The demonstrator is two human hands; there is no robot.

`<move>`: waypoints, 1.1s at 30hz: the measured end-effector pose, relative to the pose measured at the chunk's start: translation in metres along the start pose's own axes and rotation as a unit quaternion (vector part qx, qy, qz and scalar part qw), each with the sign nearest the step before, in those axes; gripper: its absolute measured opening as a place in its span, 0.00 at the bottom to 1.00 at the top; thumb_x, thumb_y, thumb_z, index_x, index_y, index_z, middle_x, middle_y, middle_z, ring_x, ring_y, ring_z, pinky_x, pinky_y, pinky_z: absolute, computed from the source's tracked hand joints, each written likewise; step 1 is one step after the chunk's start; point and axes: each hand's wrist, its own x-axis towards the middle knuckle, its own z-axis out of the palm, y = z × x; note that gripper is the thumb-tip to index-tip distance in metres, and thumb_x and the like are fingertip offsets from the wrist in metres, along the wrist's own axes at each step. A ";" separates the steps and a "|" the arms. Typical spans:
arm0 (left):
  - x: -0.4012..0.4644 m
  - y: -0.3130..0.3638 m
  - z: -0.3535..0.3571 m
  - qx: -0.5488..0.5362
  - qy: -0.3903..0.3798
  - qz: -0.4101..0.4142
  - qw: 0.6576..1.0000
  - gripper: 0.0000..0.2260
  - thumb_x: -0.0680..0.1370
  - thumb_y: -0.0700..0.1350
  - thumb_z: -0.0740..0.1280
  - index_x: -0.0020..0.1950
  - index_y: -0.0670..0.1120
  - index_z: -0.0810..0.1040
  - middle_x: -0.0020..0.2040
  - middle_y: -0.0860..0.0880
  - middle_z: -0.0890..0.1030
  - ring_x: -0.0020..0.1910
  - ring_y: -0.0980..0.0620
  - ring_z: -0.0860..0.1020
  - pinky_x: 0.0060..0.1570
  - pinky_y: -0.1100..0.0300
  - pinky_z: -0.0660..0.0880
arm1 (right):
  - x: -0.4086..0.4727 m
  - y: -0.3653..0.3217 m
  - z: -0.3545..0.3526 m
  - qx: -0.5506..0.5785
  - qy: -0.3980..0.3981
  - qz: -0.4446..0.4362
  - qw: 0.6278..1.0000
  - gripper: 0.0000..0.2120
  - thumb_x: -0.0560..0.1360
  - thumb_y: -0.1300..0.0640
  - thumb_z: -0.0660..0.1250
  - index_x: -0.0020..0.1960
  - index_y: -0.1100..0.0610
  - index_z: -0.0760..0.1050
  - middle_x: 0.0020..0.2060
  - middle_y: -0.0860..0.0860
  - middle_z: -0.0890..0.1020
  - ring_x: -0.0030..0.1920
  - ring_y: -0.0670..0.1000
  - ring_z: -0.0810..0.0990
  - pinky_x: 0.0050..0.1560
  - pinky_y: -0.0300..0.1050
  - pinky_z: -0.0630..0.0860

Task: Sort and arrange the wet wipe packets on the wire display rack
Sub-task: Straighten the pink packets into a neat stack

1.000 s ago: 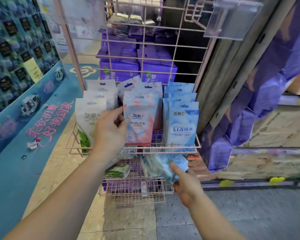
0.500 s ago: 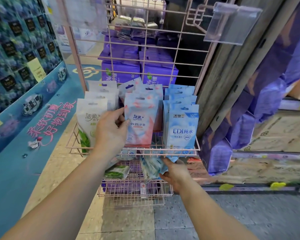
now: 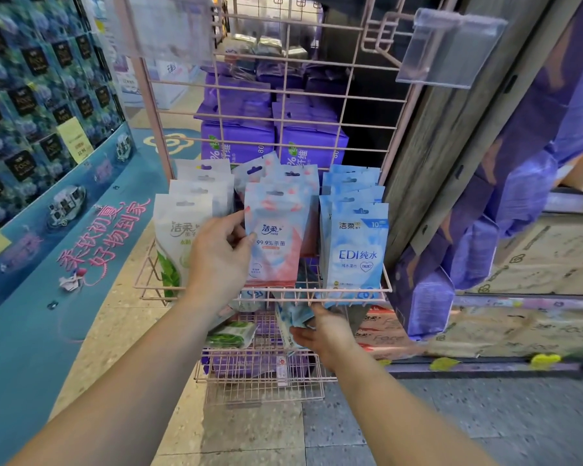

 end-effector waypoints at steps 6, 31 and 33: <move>0.001 0.001 0.001 0.000 -0.004 -0.004 1.000 0.15 0.74 0.42 0.69 0.60 0.53 0.79 0.40 0.50 0.75 0.39 0.52 0.73 0.42 0.60 0.69 | 0.005 -0.006 0.013 -0.054 0.027 0.002 0.998 0.14 0.78 0.59 0.64 0.61 0.65 0.71 0.39 0.59 0.82 0.32 0.54 0.82 0.32 0.45 0.81; -0.006 0.007 -0.005 -0.068 -0.018 -0.018 0.997 0.11 0.75 0.39 0.68 0.50 0.55 0.75 0.39 0.52 0.75 0.38 0.57 0.73 0.35 0.75 0.66 | -0.113 -0.049 0.017 -0.195 0.051 -0.446 0.872 0.13 0.72 0.57 0.71 0.53 0.45 0.75 0.40 0.36 0.80 0.35 0.40 0.79 0.37 0.30 0.74; -0.010 0.010 -0.005 -0.076 -0.054 -0.038 0.995 0.10 0.76 0.40 0.67 0.51 0.55 0.74 0.41 0.52 0.76 0.40 0.55 0.75 0.39 0.72 0.69 | -0.106 -0.076 0.032 -0.275 0.049 -0.445 0.851 0.25 0.71 0.54 0.71 0.66 0.46 0.68 0.47 0.29 0.74 0.38 0.41 0.80 0.37 0.27 0.72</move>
